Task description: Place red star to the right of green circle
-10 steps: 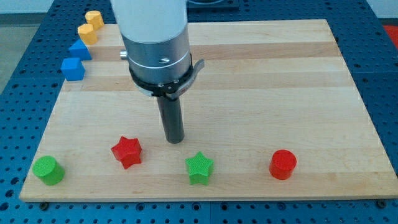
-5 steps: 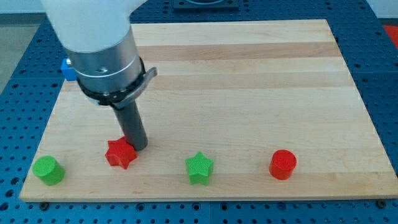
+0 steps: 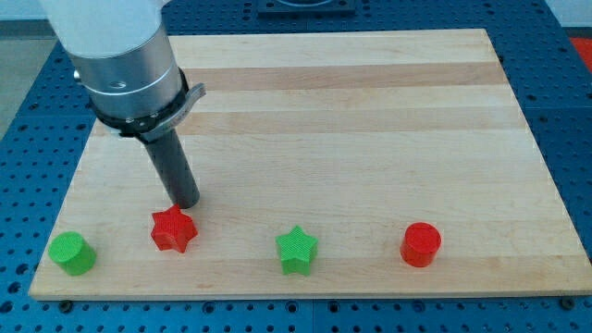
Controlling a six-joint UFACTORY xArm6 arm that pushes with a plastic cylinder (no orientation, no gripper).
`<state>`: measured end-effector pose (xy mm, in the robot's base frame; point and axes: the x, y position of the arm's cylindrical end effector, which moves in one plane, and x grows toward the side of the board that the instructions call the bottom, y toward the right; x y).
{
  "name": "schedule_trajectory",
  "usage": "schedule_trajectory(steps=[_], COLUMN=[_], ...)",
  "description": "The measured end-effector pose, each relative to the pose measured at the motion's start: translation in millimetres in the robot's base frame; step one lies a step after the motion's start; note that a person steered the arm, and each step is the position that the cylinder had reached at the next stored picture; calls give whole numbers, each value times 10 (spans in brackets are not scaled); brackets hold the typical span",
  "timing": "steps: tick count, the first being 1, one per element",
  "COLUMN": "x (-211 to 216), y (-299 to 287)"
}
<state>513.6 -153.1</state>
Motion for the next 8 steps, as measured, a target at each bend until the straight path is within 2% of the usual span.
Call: schedule_trajectory(steps=[8], x=[330], y=[-18])
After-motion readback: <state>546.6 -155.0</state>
